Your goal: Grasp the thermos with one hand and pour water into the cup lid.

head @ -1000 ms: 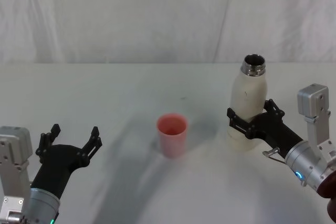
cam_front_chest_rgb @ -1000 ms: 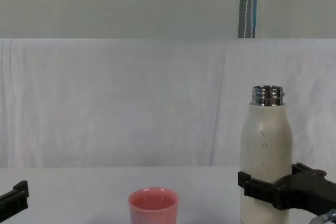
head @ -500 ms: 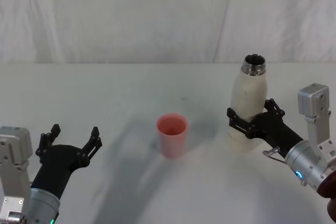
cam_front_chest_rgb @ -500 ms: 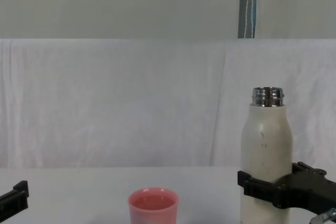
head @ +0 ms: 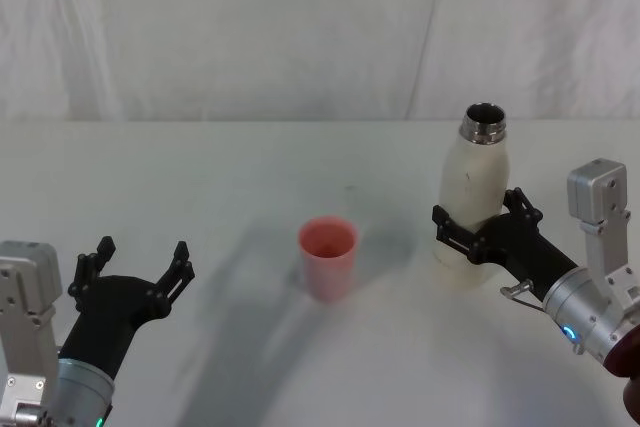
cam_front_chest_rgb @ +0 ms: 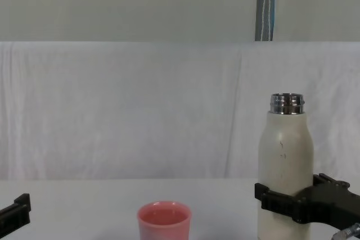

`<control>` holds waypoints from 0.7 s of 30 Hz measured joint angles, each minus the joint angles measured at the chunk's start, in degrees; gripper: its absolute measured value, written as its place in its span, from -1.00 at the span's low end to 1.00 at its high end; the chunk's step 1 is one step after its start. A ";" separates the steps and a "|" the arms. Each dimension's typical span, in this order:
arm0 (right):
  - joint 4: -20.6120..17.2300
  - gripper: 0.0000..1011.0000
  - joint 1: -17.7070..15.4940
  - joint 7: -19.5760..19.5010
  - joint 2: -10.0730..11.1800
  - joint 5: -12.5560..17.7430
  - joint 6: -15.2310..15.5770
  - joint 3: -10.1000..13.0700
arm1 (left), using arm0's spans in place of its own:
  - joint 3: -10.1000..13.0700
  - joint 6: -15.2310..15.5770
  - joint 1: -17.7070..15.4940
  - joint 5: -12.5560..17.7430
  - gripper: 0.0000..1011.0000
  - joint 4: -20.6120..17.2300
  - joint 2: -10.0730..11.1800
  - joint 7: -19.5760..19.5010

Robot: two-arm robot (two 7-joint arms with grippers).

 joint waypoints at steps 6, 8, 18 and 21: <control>0.02 0.98 0.00 0.01 0.00 0.00 0.00 0.00 | 0.00 0.00 0.00 0.00 0.98 0.00 0.00 0.00; 0.03 0.98 0.00 0.01 0.00 0.00 0.00 0.00 | 0.00 0.00 0.00 0.00 0.98 0.00 0.00 0.00; -0.25 0.98 -0.44 0.07 0.09 0.17 0.04 0.17 | 0.00 0.00 0.00 0.00 0.98 0.00 0.00 0.00; -0.73 0.98 -0.96 0.07 0.28 0.50 0.20 0.52 | 0.00 0.00 0.00 0.00 0.98 0.00 0.00 0.00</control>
